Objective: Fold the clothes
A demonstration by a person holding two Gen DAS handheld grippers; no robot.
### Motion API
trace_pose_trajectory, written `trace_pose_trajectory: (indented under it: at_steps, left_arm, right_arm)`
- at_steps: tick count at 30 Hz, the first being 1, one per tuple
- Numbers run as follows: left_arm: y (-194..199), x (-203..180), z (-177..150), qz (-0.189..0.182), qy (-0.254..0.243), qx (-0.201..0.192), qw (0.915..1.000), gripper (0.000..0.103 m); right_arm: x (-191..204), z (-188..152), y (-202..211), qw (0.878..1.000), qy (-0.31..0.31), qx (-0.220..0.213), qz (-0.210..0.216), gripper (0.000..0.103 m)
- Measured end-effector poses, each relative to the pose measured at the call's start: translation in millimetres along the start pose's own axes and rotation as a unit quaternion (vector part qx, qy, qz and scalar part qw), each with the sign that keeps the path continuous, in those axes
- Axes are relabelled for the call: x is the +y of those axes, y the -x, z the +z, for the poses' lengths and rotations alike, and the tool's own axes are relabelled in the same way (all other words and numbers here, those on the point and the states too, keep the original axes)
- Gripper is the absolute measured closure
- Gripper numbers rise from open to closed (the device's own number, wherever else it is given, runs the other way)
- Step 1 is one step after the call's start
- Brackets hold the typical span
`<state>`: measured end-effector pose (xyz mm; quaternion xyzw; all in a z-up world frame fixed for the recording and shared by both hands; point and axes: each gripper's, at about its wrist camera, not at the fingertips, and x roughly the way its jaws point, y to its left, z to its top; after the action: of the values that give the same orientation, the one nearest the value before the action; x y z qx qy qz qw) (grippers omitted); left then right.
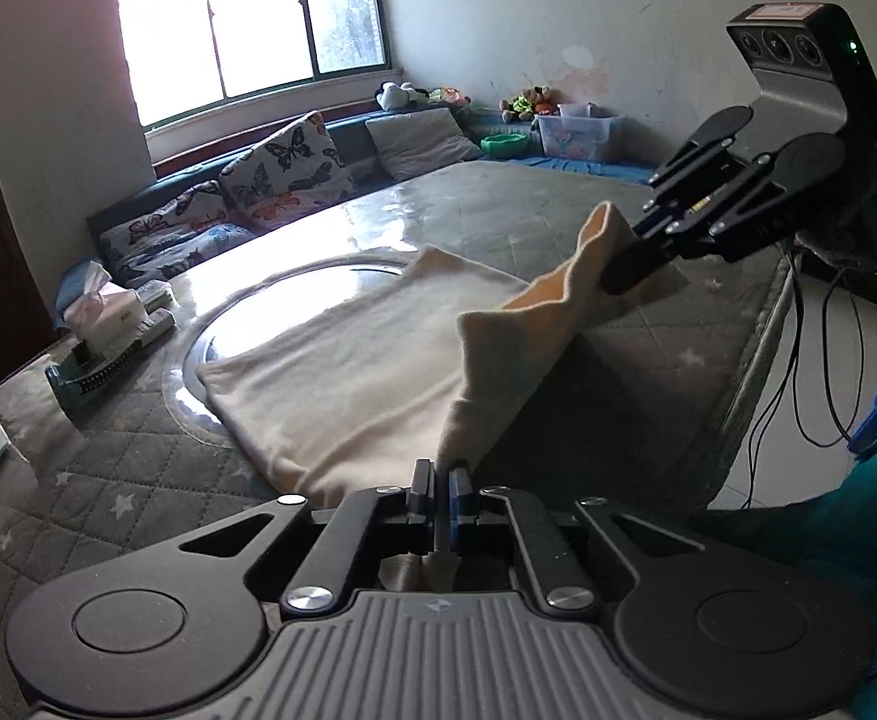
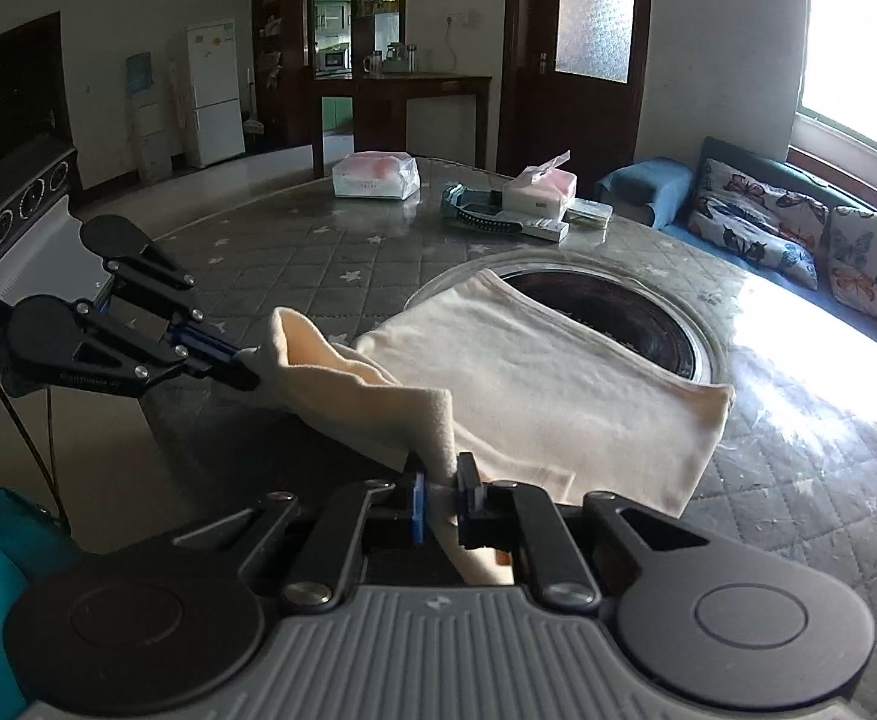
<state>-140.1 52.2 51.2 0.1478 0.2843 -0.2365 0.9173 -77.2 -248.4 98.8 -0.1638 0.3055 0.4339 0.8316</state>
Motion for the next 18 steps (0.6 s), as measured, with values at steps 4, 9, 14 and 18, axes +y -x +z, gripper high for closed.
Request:
trace_pose_trajectory:
  at_steps: [4,9,14,18]
  left_arm:
    - [-8,11,18,0.025,0.004,-0.014,0.9996,0.099]
    - [-34,45,50,0.058,0.013,-0.027,0.9979,0.099]
    - [-87,88,77,0.09,0.04,-0.015,0.995,0.099]
    - [-145,115,86,0.125,0.046,0.019,0.9909,0.099]
  right_arm:
    - [-19,20,-6,1.0,-0.022,-0.002,-0.002,0.094]
    - [-56,60,-32,0.999,-0.03,0.004,-0.013,0.094]
    - [-97,95,-80,0.999,-0.035,0.02,-0.033,0.094]
    - [-131,105,-135,0.996,-0.06,0.042,-0.048,0.094]
